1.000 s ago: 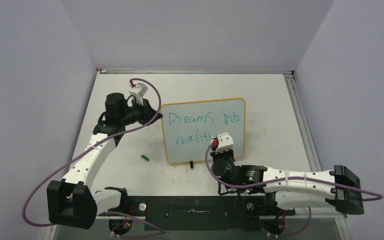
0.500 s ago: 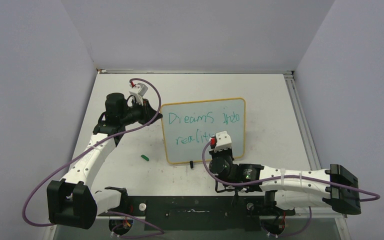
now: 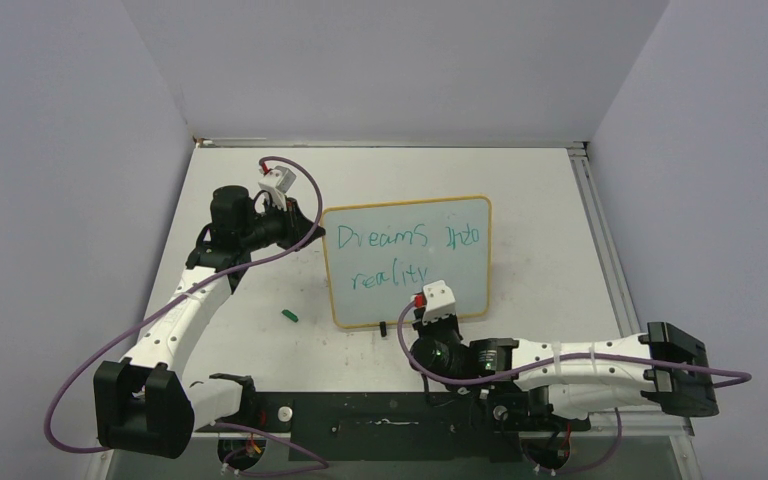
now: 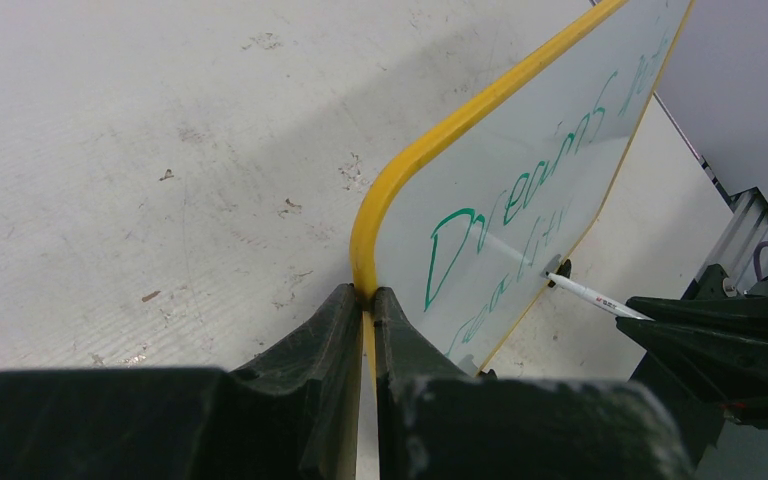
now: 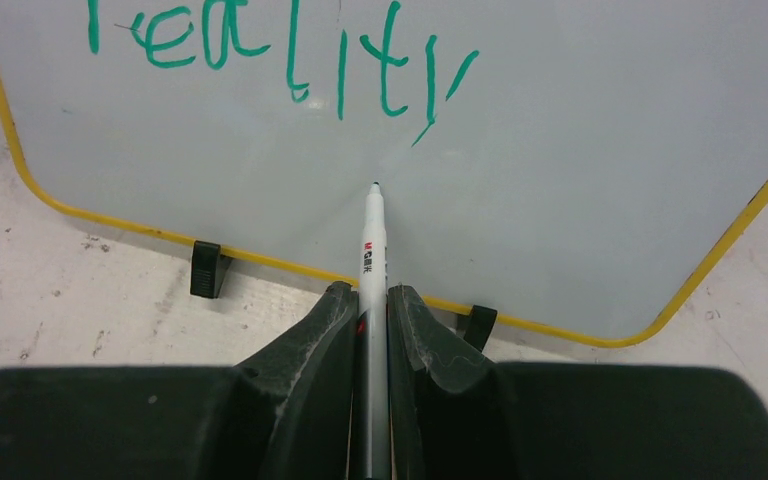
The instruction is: Write a sentence on the whiteboard
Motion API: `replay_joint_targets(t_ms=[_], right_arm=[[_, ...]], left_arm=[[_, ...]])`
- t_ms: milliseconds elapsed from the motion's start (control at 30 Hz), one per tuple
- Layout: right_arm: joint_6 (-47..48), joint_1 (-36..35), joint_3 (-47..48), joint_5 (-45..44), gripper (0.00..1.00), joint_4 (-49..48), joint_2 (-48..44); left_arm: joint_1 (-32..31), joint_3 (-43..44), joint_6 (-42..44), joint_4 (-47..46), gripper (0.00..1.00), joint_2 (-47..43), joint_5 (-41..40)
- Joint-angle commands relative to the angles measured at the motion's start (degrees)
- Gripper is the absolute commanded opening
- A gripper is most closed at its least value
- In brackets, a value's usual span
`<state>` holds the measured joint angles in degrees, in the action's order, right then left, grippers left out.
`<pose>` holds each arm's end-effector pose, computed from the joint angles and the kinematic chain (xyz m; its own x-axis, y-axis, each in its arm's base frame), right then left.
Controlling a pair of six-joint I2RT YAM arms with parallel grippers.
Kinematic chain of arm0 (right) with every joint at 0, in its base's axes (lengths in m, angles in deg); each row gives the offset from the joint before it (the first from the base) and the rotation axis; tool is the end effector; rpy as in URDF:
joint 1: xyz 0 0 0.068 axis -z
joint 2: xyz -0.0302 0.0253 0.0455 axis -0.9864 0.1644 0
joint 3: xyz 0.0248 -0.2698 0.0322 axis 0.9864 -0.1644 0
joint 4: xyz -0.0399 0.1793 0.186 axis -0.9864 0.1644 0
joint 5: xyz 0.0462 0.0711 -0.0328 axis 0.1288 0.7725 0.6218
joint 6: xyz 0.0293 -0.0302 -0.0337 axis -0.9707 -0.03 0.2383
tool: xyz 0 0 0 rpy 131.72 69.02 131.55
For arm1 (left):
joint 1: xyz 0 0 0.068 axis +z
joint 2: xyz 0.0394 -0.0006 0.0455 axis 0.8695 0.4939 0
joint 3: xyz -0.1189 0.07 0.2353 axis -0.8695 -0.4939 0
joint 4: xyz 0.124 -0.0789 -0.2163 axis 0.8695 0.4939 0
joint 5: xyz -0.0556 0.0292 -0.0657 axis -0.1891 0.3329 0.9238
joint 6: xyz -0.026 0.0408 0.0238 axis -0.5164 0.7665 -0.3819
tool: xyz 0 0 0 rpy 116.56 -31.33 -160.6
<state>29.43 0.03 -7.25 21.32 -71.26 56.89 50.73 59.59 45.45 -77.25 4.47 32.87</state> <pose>0.0625 0.2069 0.2109 -0.4093 -0.1641 -0.8975 -0.3555 0.9346 -0.0087 0.2562 -0.0652 0.2967 -0.5486 -0.0749 -0.8327 0.5689 0.6965 -0.4374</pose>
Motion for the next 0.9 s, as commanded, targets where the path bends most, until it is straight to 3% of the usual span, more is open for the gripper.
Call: replay_joint_targets(t_ms=[0, 233, 867], right_arm=[[-1.69, -1.46, 2.28, -3.22, 0.05, 1.79, -1.61], [1.00, -0.12, 3.93, -6.59, 0.05, 3.51, -3.66], [0.25, 6.11, 1.39, -2.71, 0.05, 4.10, -5.45]], left_arm=[[-0.96, 1.02, -0.84, -1.84, 0.00, -1.39, 2.00], [-0.94, 1.02, -0.84, -1.85, 0.00, -1.71, 1.85], [-0.94, 1.02, -0.76, -1.75, 0.00, -1.74, 1.85]])
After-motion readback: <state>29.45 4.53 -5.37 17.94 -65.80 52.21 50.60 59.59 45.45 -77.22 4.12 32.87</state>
